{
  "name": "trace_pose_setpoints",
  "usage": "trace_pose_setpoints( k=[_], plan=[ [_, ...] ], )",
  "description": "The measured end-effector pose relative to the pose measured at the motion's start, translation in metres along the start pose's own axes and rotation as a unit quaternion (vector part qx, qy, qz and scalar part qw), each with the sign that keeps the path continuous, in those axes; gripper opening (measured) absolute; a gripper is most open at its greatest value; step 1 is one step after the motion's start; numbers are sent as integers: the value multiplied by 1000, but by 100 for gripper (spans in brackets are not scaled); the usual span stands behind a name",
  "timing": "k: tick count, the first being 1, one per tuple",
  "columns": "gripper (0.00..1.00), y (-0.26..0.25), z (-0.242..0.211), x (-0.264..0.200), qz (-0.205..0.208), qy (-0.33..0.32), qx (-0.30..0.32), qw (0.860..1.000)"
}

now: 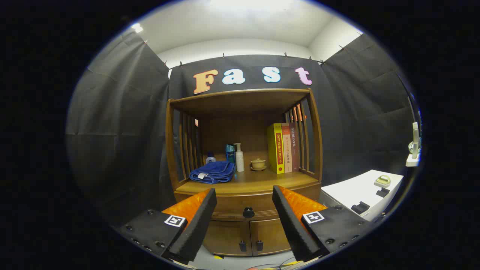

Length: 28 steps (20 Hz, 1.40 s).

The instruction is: Pull open the drawer, take out the items inside it, and place them on the countertop above the cabinet.

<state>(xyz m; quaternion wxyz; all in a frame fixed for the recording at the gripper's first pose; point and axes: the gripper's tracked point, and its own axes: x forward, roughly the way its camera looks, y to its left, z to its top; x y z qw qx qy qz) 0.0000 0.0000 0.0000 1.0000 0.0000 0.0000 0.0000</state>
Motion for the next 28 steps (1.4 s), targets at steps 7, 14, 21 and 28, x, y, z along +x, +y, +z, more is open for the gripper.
trace_pose_setpoints(
  k=[7,14,21,28],
  plan=[
    [98,3,-3,-2,0,6,3,1000],
    [98,1,-4,-4,-2,6,5,1000],
    [98,0,-6,-4,-3,7,6,1000],
    [98,3,-9,-3,-1,12,4,1000]
  ],
)
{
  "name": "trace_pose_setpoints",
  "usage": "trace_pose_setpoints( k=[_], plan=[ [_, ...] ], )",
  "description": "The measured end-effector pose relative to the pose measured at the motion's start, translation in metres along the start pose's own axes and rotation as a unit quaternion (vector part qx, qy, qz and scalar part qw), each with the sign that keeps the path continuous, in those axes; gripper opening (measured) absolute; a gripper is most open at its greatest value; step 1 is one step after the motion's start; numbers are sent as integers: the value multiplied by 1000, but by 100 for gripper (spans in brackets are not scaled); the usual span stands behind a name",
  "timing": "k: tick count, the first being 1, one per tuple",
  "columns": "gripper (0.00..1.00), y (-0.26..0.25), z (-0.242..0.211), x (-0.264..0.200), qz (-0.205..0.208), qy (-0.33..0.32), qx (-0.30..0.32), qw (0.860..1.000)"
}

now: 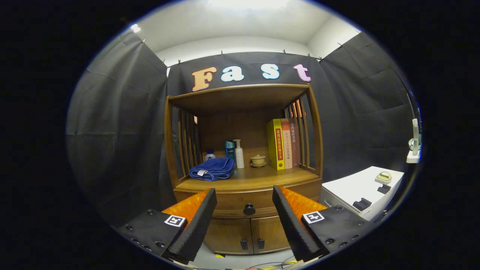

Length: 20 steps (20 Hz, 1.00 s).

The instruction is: Pull open the drawer, take out the items inside it, and place them on the countertop above the cabinet.

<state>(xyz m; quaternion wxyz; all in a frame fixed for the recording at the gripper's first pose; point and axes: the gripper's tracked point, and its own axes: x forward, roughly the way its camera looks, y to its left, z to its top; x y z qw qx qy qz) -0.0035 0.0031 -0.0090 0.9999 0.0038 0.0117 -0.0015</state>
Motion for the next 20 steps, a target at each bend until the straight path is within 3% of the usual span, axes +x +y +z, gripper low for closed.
trace_pose_setpoints(
  k=[6,11,15,20],
  plan=[
    [98,4,4,5,3,-3,-3,1000],
    [98,8,8,40,1,-29,-10,1000],
    [98,-5,-26,82,-16,-17,-26,999],
    [98,-5,-92,121,-5,8,-41,999]
  ],
)
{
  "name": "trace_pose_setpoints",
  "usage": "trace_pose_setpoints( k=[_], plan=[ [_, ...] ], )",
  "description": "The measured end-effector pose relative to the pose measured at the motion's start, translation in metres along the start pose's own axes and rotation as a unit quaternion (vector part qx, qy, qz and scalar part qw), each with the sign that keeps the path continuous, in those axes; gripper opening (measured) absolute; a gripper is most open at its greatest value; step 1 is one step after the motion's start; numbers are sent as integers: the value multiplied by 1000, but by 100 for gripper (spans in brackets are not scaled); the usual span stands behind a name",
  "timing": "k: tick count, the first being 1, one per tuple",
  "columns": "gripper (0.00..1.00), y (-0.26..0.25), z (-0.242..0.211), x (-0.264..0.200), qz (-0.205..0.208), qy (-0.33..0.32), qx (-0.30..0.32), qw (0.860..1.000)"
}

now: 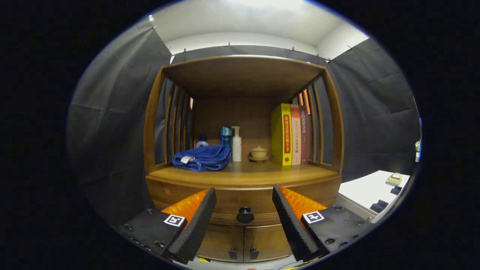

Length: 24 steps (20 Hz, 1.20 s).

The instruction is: Pull open the drawer, take out the items inside it, and place them on the countertop above the cabinet.

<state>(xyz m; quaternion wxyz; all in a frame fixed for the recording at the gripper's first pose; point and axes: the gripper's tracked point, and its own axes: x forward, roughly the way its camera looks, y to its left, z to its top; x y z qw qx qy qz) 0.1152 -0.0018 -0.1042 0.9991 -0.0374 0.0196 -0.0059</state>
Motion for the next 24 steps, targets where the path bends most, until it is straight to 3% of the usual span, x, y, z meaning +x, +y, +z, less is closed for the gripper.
trace_pose_setpoints(
  k=[5,12,16,21,24],
  plan=[
    [98,-1,-50,33,-7,23,-12,1000],
    [88,-6,-82,69,-16,41,-3,999],
    [75,-12,-95,79,-16,56,24,998],
    [61,-9,-98,88,-5,57,5,998],
    [47,-10,-96,88,-13,53,2,999]
  ],
)
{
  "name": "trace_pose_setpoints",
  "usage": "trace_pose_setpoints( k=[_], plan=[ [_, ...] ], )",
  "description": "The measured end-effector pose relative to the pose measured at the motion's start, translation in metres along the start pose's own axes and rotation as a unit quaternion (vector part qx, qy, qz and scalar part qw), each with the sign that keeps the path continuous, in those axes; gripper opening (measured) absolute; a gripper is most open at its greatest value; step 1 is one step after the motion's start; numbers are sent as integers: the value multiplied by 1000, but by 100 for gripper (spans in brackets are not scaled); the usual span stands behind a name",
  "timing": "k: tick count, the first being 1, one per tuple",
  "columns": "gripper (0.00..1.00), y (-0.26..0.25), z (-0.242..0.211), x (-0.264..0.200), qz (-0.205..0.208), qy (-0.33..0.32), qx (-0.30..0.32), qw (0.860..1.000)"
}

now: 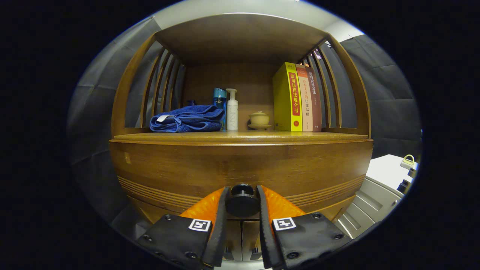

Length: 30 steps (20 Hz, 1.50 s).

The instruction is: Pull open the drawer, take out the items inside it, and place them on the countertop above the cabinet.

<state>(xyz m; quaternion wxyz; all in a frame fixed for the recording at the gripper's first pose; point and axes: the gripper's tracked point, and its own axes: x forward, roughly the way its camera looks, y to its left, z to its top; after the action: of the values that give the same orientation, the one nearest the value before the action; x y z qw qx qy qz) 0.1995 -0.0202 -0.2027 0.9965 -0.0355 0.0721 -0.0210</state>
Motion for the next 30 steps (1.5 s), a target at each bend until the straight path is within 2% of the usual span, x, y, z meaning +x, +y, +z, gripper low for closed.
trace_pose_setpoints(
  k=[2,5,16,30],
  plan=[
    [39,1,-2,-1,1,4,6,1000],
    [39,0,-3,-5,-1,18,10,1000],
    [39,-1,-9,-81,-3,27,33,999],
    [39,-4,-19,-148,1,45,45,998]
  ],
)
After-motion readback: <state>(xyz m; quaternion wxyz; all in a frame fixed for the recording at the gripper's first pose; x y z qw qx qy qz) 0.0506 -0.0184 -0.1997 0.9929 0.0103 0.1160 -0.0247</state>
